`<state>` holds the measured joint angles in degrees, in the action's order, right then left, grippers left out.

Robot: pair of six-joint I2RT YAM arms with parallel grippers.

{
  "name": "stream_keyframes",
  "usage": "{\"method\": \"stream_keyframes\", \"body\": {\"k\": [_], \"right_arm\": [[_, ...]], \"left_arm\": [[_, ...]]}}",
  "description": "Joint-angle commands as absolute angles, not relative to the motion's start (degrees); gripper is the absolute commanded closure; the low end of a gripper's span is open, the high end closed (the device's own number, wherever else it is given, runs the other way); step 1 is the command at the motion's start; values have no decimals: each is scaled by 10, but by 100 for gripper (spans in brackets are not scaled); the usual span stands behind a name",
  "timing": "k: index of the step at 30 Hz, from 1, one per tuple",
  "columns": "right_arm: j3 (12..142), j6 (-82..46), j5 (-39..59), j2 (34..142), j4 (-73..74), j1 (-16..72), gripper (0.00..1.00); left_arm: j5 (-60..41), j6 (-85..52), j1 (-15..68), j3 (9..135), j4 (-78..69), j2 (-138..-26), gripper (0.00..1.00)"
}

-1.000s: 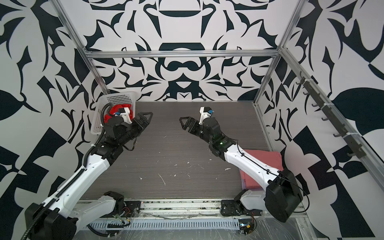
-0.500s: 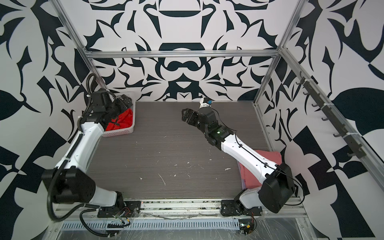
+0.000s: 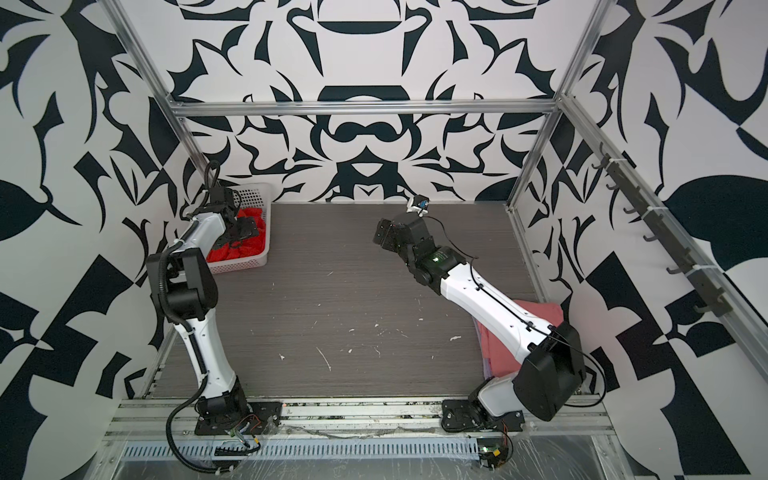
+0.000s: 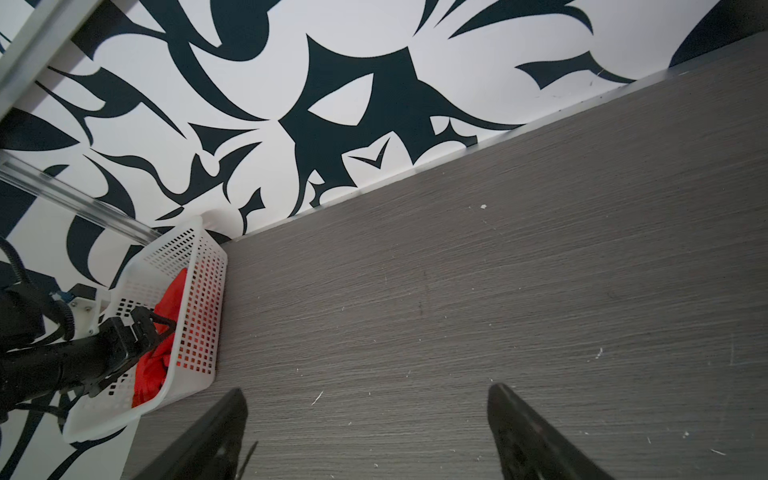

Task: Fold and stack the t-shirts
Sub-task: 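Grasp the red t-shirt in the basket with left gripper while right arm advances, then lift the red t-shirt out with the left gripper and drop it on table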

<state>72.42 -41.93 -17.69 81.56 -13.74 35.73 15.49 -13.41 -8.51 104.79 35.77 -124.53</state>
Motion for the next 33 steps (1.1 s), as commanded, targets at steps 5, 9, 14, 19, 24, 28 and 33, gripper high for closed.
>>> {"method": "stream_keyframes", "body": {"k": [5,9,14,19,24,28,33], "right_arm": [[727,-437,-212,779,-163,363,9],[729,-432,-215,773,-172,363,12],[731,-426,-218,773,-173,363,12],[728,-420,-220,775,-171,363,12],[710,-416,-218,770,-148,363,13],[703,-398,-219,767,-135,363,13],[704,-365,-228,766,-122,364,12]], "left_arm": [[199,-139,-103,1147,442,-1333,7],[184,-150,-107,1138,446,-1349,22],[145,-148,-109,1079,384,-1310,66],[134,-140,-110,1071,358,-1248,100],[72,-139,-107,1090,337,-1142,100],[18,-156,-97,1123,330,-1048,100],[-66,-197,-48,1142,303,-932,100]]}}
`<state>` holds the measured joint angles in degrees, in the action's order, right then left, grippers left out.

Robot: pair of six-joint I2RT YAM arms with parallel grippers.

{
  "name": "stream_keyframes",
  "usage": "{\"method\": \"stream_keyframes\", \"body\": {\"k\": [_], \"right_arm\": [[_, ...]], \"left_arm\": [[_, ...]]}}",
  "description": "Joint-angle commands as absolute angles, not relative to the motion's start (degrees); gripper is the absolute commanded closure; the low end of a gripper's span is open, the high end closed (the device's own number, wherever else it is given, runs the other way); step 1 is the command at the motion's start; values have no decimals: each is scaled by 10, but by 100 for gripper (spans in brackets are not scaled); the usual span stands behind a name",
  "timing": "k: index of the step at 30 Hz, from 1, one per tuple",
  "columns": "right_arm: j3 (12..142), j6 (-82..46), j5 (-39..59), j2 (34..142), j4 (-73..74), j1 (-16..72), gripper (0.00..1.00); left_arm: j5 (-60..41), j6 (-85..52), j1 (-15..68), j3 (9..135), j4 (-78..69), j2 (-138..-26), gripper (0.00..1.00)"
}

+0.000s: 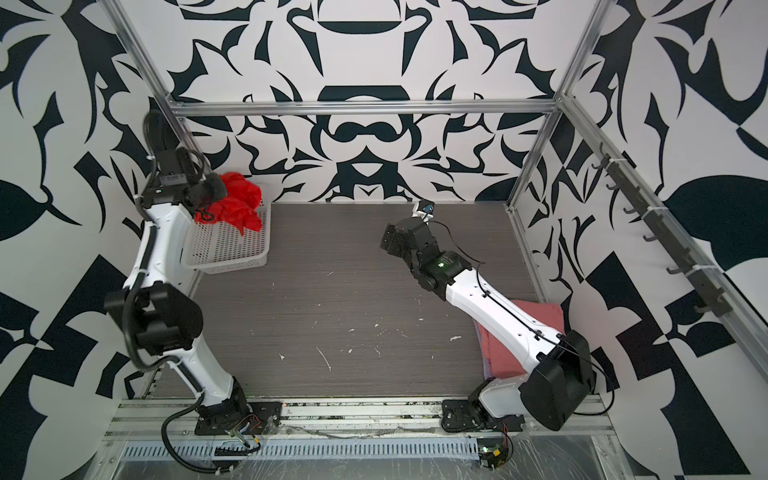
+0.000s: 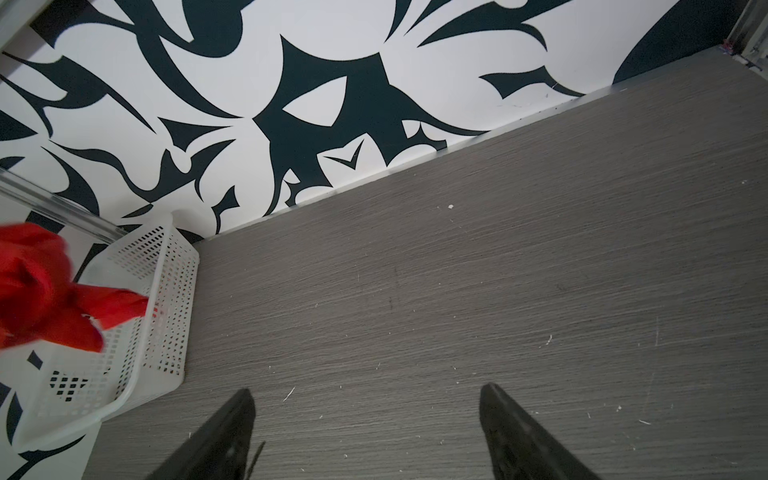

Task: Fold and stack the t-shirts
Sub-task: 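Lift the red t-shirt out with the left gripper and drop it on table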

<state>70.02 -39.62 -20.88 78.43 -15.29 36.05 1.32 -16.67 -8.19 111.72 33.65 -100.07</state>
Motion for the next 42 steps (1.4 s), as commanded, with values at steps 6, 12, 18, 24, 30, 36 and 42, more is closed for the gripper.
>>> {"method": "stream_keyframes", "body": {"k": [6,12,18,24,30,36,42], "right_arm": [[715,-331,-238,773,-101,363,12],[713,-283,-287,747,-87,362,10],[705,-256,-322,721,-96,358,8],[703,-274,-321,735,-120,356,8],[711,-295,-282,768,-129,356,8],[735,-310,-199,832,-154,356,12],[770,-283,-90,901,-157,370,15]], "left_arm": [[-226,-297,43,1141,194,-853,100],[-256,-378,113,1063,139,-814,100],[-271,-457,148,916,132,-802,100],[-255,-513,177,726,129,-821,65],[-70,-500,171,705,195,-825,24],[-30,-421,171,737,291,-852,24],[19,-374,169,685,357,-857,25]]}}
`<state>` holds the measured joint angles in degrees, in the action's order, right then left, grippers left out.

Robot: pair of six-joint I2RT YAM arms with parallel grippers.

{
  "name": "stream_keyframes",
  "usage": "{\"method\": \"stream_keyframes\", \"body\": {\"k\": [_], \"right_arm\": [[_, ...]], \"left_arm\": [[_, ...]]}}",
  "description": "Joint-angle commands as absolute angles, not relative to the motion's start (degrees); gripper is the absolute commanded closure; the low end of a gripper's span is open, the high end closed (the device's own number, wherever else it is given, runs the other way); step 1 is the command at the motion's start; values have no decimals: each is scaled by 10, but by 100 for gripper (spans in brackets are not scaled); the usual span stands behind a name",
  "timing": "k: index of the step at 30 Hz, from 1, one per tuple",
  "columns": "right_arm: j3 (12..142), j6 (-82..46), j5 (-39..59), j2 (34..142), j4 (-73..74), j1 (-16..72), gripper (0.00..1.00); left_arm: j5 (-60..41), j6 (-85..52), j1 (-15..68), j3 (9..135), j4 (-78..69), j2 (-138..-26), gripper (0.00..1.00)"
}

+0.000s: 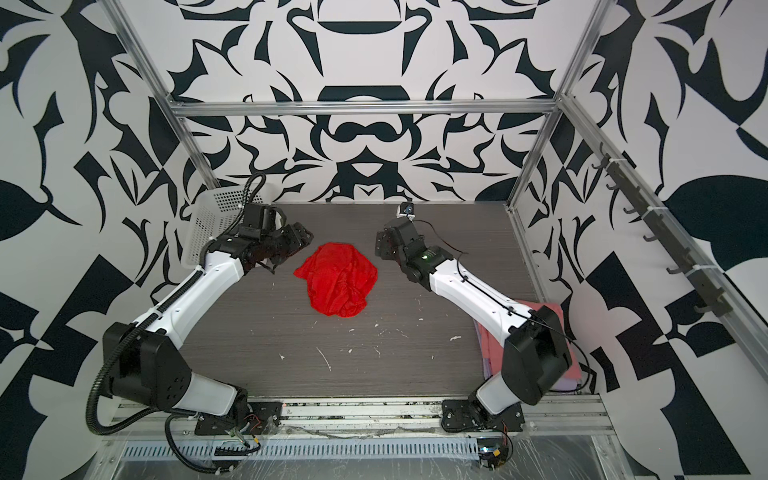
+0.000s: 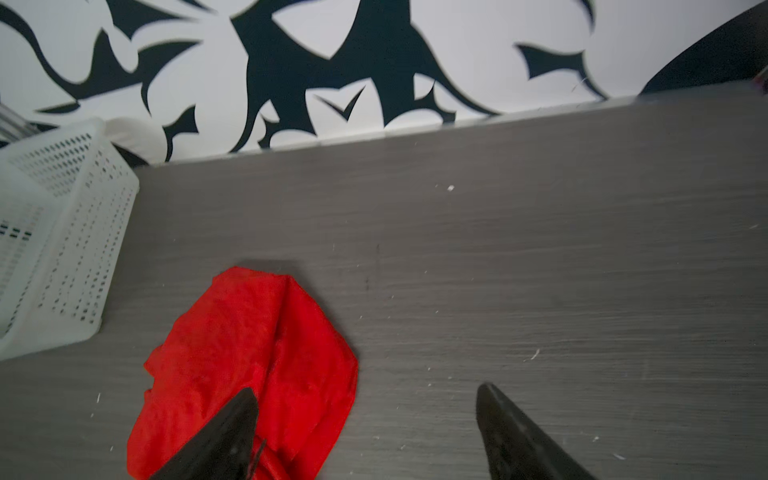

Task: Fold and stack the t-shirts
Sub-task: 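Lift the red t-shirt out with the left gripper and drop it on table, then grasp the red t-shirt edges with both grippers near each other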

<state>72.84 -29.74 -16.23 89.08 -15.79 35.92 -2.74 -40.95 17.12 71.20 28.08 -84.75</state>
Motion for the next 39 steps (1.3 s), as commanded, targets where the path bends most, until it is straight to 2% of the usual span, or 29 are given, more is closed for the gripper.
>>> {"method": "stream_keyframes", "body": {"k": [1,5,7,13,24,28,33,39], "right_arm": [[784,-277,-76,919,-169,376,15],[823,-294,-2,984,-214,401,23],[815,-307,21,1004,-216,414,23],[790,-317,63,1034,-216,431,29],[719,-350,-33,1002,-215,457,32],[717,-348,-33,1007,-206,459,34],[691,-334,-19,988,-198,466,34],[641,-308,-17,947,-170,468,32]], "left_arm": [[24,-376,165,675,364,-859,25],[28,-391,152,642,359,-865,26],[28,-396,149,631,350,-867,25],[-39,-364,148,628,346,-894,27],[-75,-340,179,555,362,-855,32],[-91,-343,194,506,336,-851,41],[-90,-379,223,454,270,-826,40],[-74,-449,257,463,195,-887,39]]}}
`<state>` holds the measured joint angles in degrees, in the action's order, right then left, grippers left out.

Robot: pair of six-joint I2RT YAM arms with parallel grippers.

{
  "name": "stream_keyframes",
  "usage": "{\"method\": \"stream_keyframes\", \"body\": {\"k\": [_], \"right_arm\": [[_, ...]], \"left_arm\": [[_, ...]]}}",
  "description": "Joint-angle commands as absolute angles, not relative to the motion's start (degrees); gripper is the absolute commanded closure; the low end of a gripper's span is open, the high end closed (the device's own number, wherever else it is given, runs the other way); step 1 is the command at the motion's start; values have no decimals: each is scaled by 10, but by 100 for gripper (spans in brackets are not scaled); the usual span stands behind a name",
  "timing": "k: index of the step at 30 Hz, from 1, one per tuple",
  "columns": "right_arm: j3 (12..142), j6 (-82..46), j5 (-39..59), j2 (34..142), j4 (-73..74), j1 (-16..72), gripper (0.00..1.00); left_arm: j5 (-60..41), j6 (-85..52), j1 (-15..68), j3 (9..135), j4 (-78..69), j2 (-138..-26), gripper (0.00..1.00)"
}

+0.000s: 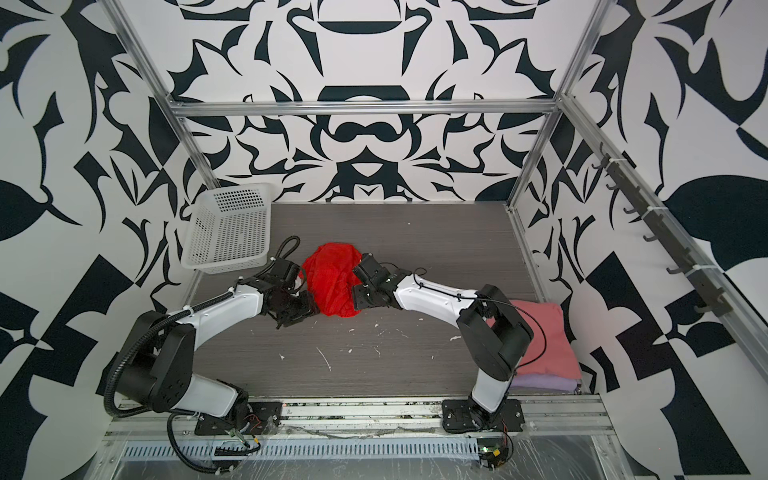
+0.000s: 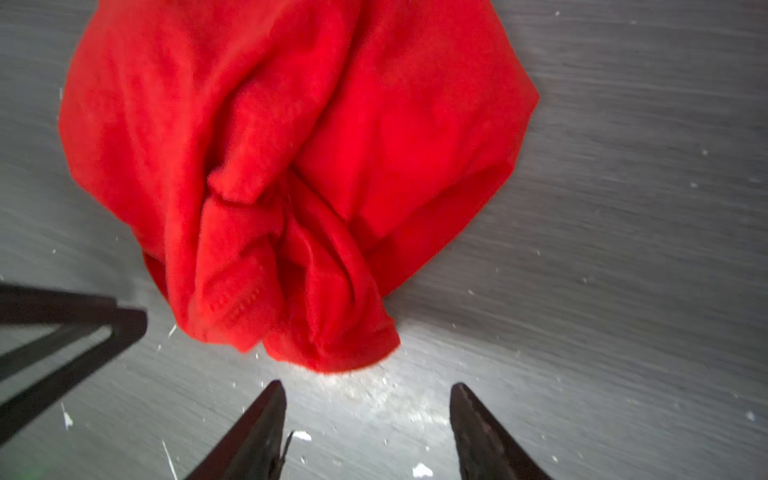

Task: Fold and stack the t-shirts
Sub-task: 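Grasp the red t-shirt edges with both grippers near each other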

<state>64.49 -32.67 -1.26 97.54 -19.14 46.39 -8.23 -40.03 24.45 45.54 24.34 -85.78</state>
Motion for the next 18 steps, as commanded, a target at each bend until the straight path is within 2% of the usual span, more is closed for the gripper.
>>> {"method": "stream_keyframes", "body": {"k": [1,6,7,13,17,18], "right_arm": [[643,-303,-12,944,-175,468,33],[622,-282,-4,929,-148,467,32],[624,-276,2,931,-148,467,32],[643,-232,8,954,-161,468,32],[640,-230,8,959,-149,468,32],[638,-230,10,960,-144,468,32]], "left_arm": [[-64,-459,266,473,193,-902,39],[-39,-501,299,494,162,-956,39],[-24,-510,303,501,172,-968,42],[6,-553,303,527,201,-998,72],[25,-569,303,530,225,-961,98],[27,-571,303,532,228,-946,100]]}}
